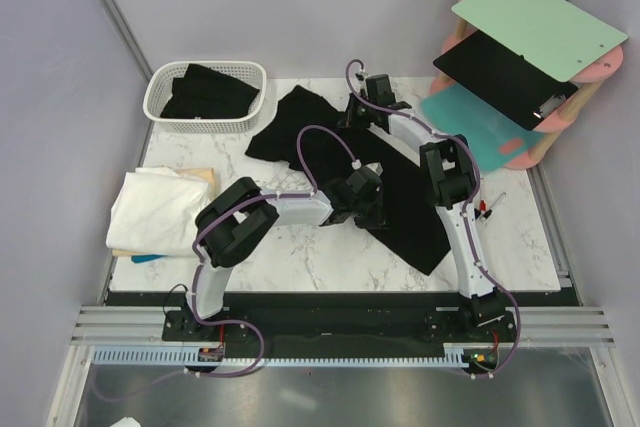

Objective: Fold and stack the t-shirts
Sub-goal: Rotate the tshirt 90 degrees

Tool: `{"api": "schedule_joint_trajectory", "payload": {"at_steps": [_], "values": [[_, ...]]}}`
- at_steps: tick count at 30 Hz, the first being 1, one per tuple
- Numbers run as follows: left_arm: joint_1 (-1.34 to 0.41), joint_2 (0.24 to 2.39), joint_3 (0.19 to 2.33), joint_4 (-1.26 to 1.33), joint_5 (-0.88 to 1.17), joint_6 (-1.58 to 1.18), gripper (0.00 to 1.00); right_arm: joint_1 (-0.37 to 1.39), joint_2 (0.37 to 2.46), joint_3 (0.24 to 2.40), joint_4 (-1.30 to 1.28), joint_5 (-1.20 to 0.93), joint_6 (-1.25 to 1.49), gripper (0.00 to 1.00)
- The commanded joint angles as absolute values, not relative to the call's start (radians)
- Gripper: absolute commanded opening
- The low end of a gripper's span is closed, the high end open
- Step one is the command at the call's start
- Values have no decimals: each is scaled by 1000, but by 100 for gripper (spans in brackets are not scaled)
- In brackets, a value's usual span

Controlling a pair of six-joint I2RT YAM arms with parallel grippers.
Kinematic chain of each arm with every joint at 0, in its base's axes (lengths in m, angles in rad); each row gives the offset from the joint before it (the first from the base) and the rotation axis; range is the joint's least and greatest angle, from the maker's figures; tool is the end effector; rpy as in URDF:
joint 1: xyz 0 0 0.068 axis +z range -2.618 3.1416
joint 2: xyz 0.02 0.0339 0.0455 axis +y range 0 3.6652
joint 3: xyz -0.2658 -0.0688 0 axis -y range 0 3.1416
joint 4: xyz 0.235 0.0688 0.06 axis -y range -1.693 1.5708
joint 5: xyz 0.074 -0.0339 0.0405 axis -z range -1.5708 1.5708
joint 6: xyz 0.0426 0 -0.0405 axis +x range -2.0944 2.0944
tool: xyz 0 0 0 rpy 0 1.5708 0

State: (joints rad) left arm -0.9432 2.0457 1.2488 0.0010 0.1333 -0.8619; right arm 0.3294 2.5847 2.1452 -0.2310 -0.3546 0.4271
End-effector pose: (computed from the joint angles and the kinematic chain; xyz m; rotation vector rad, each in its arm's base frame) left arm 0.2479 -0.3514 0.1407 0.1766 2.5981 -0.9415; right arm 0.5375 0.1994 0.1375 -0.0869 2.3145 0.7960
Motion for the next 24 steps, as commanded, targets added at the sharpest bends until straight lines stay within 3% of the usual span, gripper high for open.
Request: {"api": "schedule_joint_trajectory", "payload": {"at_steps": [1, 12, 24], "values": [[-946, 2040, 1253, -116, 51, -882, 2, 267, 2620, 2169, -308, -259, 429, 0], [-879, 1970, 1117, -213, 8, -884, 2, 192, 2602, 2154, -321, -241, 454, 0], [-819, 1698, 1035, -497, -130, -790, 2, 179, 2568, 2091, -327, -242, 468, 0]]}}
